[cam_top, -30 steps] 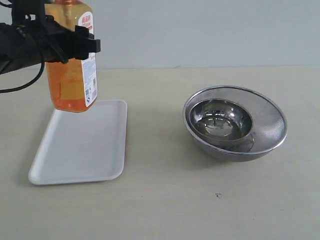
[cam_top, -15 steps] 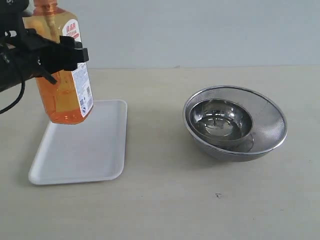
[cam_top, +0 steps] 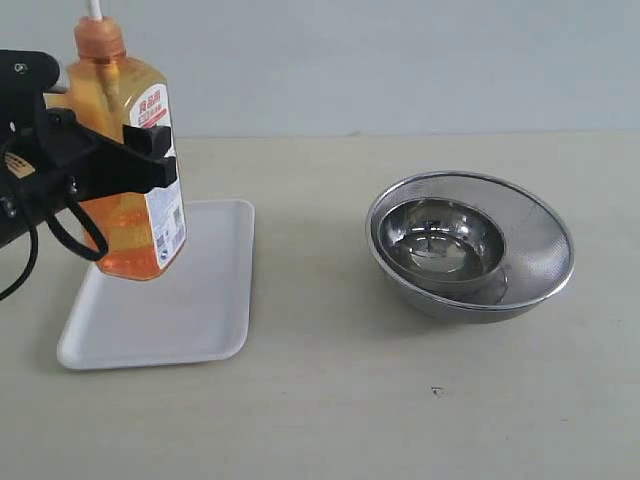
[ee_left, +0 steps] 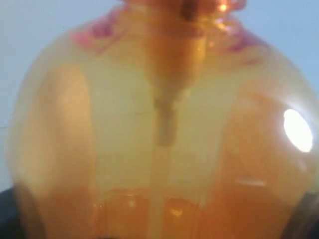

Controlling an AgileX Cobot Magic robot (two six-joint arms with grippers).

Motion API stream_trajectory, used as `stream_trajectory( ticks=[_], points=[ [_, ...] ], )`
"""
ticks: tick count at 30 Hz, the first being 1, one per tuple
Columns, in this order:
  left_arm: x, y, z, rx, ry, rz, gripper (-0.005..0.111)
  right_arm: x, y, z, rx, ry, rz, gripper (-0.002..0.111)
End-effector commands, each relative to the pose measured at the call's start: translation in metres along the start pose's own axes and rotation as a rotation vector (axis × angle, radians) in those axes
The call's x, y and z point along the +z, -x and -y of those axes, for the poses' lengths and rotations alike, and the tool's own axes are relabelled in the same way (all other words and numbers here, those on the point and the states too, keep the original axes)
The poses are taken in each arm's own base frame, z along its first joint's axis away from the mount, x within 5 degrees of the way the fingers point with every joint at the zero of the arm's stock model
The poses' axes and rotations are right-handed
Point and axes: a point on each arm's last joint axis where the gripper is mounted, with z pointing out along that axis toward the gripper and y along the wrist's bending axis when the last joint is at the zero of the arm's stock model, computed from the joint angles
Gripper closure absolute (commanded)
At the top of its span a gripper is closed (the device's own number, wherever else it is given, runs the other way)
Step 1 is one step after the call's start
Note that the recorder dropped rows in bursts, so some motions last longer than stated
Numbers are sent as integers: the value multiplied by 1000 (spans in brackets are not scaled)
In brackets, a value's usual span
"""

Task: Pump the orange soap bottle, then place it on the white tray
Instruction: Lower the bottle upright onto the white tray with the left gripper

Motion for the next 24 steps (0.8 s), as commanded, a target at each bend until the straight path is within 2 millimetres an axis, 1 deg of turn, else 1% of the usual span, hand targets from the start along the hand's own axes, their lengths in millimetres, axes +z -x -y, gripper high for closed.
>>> stream_trajectory(
  ticks=[1,9,15,17,22,24],
  points=[
    [-4,15,-1,4,3,109,102,-3,1,2,-2,-7,13,108],
    [-4,12,-1,4,-2,85,102,-3,1,2,-2,-7,13,108],
    [-1,14,-2,20,16,139,102,-3,1,2,-2,-7,13,108],
    [2,11,-2,21,21,144,102,-3,1,2,-2,-7,13,108],
    [7,4,-4,-88,43,206,102,-3,1,1,-2,-7,11,108],
    [8,-1,-5,-105,51,228,102,-3,1,1,-2,-7,11,108]
  ],
)
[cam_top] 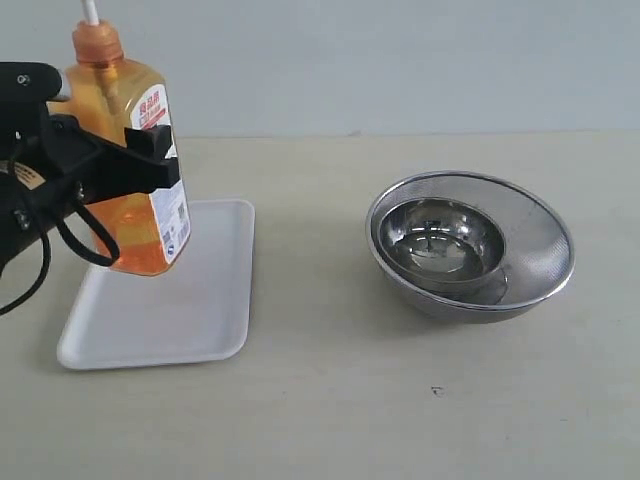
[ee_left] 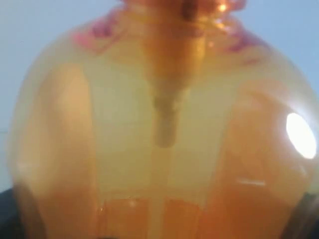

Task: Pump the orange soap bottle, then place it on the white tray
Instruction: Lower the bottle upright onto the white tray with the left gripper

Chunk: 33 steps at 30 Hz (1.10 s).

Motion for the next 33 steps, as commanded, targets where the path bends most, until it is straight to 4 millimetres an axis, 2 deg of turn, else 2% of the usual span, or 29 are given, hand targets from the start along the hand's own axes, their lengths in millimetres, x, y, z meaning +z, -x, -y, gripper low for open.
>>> stream_trajectory(
  ticks=[1,13,33],
  points=[
    [0,5,-4,-68,29,172,102,-3,1,1,-2,-7,11,108],
    [8,-18,-4,-51,36,99,102,-3,1,1,-2,-7,11,108],
    [9,-19,-4,-49,35,95,102,-3,0,1,-2,-7,9,108]
  ],
)
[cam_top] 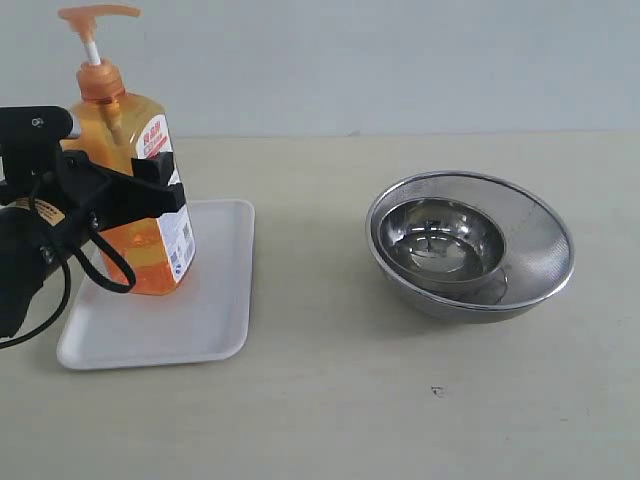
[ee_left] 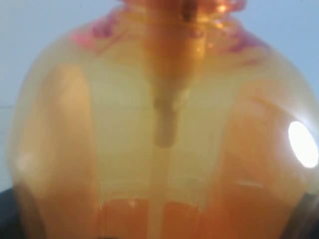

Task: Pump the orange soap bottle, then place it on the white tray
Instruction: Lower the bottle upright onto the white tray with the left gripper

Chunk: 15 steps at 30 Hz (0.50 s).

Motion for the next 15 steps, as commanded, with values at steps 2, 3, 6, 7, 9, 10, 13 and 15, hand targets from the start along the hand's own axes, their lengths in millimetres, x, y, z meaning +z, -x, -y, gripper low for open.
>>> stream_trajectory(
  ticks=[2,3,6,7,9,10,13,15],
  points=[
    [-1,14,0,-5,-5,108,102,-3,0,1,-2,-7,9,108],
    [-1,14,1,-4,-7,108,102,-3,0,1,-2,-7,9,108],
    [-1,13,1,-3,-9,100,102,-3,0,1,-2,-7,9,108],
    [-1,13,1,-3,-9,100,102,-3,0,1,-2,-7,9,108],
    [-1,12,1,-3,-10,91,102,-3,0,1,-2,-7,9,108],
    [-1,12,1,-3,-10,87,102,-3,0,1,-2,-7,9,108],
    [-1,11,1,-1,-13,79,102,-3,0,1,-2,-7,9,108],
    [-1,11,2,2,-17,80,102,-3,0,1,-2,-7,9,108]
  ],
)
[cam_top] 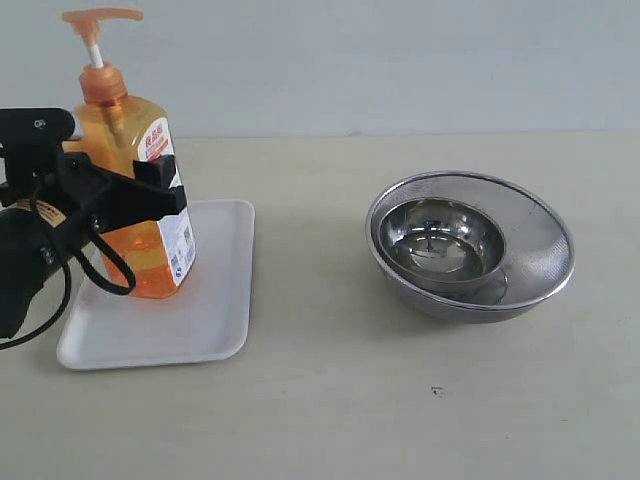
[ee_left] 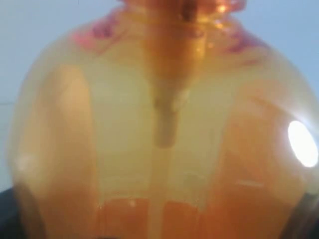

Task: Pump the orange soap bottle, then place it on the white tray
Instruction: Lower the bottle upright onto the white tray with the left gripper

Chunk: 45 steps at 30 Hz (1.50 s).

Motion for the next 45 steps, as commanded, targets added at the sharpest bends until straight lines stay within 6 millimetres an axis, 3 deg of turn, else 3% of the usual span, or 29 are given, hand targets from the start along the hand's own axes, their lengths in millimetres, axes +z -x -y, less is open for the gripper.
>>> stream_trajectory(
  ticks=[1,15,17,20,22,27,37,45],
  points=[
    [-1,12,1,3,-16,93,102,-3,0,1,-2,-7,9,108],
    [-1,12,6,28,-66,97,102,-3,0,1,-2,-7,9,108],
    [-1,12,6,28,-66,93,96,-3,0,1,-2,-7,9,108],
    [-1,12,6,3,-67,92,69,-3,0,1,-2,-7,9,108],
    [-1,12,6,-4,-67,91,58,-3,0,1,-2,-7,9,108],
    [-1,12,6,-4,-67,91,36,-3,1,2,-2,-7,14,108],
    [-1,12,6,-5,-66,87,10,-3,1,2,-2,-7,14,108],
    [-1,13,6,-3,-69,96,8,-3,1,2,-2,-7,14,108]
  ],
)
